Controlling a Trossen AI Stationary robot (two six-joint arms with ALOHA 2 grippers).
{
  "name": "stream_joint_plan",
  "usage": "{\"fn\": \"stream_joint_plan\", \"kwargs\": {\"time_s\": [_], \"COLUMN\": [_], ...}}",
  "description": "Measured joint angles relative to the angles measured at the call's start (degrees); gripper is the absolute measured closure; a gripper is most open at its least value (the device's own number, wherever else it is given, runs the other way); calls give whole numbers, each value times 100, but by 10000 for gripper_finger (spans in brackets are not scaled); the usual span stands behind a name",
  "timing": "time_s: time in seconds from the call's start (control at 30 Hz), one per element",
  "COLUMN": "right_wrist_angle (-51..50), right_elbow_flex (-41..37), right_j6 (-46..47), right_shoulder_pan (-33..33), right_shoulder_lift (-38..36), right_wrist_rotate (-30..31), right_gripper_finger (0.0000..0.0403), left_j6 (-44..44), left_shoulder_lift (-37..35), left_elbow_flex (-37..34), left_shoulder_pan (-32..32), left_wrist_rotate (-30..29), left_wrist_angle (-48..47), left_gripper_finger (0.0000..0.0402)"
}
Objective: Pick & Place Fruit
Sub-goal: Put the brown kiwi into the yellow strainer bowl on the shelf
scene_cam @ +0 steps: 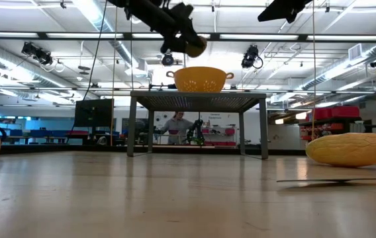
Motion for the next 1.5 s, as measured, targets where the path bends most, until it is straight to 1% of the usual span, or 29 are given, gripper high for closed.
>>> {"fn": "stream_joint_plan", "kwargs": {"time_s": [0.33, 0.83, 1.17, 1.5], "right_wrist_angle": [1, 2, 2, 2], "right_elbow_flex": [2, 2, 0, 1], "right_j6": [0, 24, 17, 4], "right_shoulder_pan": [6, 7, 4, 6], "right_shoulder_lift": [2, 2, 4, 4], "right_wrist_rotate": [1, 0, 0, 0], "right_gripper_finger": [402, 402, 402, 402], "left_j6": [5, 67, 279, 285], "left_shoulder_lift": [413, 421, 428, 428], "left_elbow_flex": [4, 4, -46, -46], "left_shoulder_pan": [-2, 0, 0, 0], "left_wrist_rotate": [221, 256, 68, 45], "left_wrist_angle": [-21, -120, -517, -523], "left_gripper_finger": [182, 181, 180, 176]}}
